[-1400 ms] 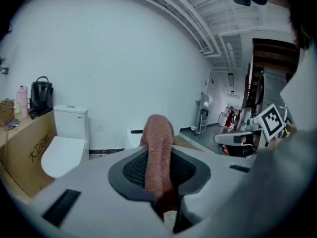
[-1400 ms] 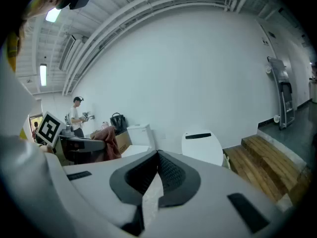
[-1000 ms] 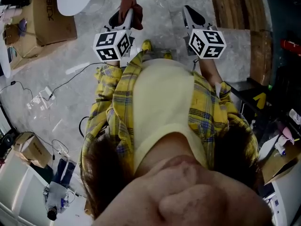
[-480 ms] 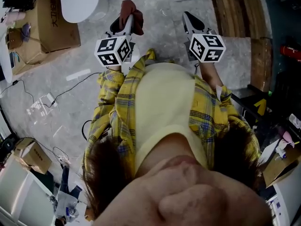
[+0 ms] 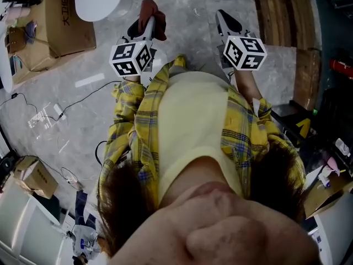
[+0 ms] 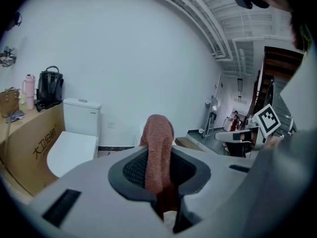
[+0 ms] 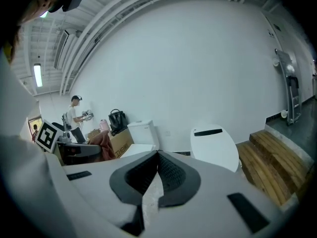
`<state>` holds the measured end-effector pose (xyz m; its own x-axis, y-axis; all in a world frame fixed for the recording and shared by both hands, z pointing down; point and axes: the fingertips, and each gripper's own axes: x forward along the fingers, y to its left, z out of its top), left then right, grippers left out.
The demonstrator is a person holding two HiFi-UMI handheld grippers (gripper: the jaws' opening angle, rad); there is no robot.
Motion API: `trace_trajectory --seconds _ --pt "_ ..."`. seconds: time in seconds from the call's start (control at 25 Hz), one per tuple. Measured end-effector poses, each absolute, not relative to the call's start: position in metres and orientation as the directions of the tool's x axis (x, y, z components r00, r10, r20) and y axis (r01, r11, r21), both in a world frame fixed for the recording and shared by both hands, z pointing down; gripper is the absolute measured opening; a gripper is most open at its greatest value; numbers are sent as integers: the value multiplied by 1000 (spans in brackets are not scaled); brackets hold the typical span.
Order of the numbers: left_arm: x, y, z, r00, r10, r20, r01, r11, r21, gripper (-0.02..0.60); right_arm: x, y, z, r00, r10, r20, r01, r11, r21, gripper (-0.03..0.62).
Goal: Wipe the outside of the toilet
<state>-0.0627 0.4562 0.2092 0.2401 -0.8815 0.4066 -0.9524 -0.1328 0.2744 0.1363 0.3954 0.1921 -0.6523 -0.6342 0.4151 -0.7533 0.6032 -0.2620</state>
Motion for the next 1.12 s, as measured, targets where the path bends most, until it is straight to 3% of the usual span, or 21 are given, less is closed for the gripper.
trace_trajectory --seconds 0.88,1.12 --pt "-98 352 232 173 -868 466 -965 -54 258 84 96 268 212 -683 -579 444 -722 629 -290 25" --pt "-87 296 232 214 -865 454 -960 -101 261 84 98 216 219 -691 -569 445 -715 626 -310 25"
